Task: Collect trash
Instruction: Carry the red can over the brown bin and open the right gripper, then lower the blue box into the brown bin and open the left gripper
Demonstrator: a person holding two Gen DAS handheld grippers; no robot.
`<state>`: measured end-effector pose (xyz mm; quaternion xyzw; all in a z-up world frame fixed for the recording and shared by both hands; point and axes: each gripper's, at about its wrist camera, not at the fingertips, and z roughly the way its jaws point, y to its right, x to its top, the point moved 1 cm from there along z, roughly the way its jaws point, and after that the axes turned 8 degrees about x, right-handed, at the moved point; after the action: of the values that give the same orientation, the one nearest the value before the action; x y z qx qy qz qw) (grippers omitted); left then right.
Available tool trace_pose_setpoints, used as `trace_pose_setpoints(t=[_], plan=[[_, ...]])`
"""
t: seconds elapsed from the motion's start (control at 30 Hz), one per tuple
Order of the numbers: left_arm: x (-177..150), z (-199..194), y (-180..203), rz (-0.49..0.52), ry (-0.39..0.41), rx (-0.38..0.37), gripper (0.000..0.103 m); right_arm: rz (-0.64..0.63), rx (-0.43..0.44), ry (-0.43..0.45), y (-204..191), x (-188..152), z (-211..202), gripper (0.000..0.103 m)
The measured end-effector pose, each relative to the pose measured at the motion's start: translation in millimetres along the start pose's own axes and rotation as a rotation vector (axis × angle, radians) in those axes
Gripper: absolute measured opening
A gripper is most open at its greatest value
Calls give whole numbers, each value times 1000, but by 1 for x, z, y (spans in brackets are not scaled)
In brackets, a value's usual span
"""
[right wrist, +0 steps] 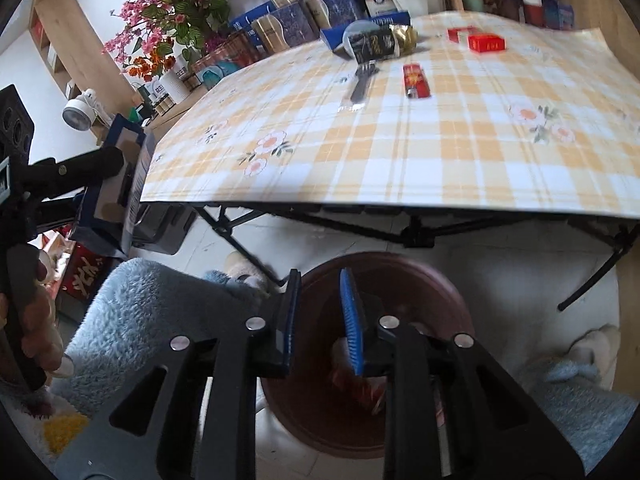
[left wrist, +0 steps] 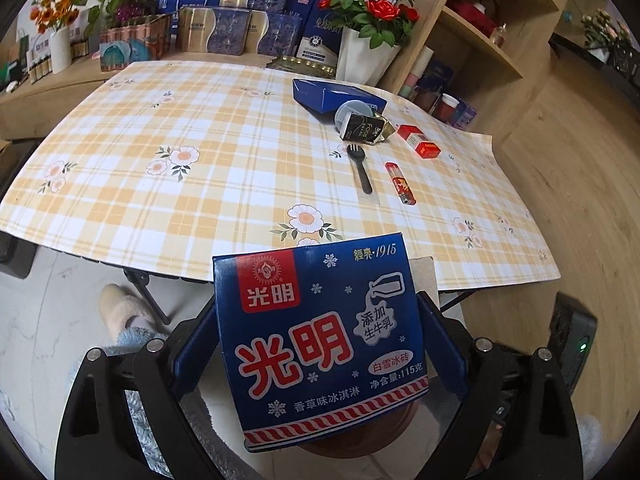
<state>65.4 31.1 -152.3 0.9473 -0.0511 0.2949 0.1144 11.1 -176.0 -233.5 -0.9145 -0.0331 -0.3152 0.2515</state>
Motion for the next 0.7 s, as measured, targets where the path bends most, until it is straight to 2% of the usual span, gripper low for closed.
trace_pose_setpoints(t=[0.2,0.27,0.33,0.4,0.43,0.5,0.7], plan=[[-3,11,8,42,-4,-15,90,0,-68,52,14,5,-14,28],[-6,12,12,70,9,-31,90,-5,-75,78,16,7,-21,41],[-8,13,16,88,17,-41,90,-19,-93,112,16,8,-29,70],[-10,15,19,100,19,-61,90,-43,-108,138,15,9,-37,76],[-10,16,21,106,22,-68,90,-54,-118,147,15,10,-40,85],[-13,17,26,135,32,-72,90,-79,-145,181,16,11,-49,94],[-26,28,47,264,63,-70,90,-100,-226,250,30,8,-74,97]])
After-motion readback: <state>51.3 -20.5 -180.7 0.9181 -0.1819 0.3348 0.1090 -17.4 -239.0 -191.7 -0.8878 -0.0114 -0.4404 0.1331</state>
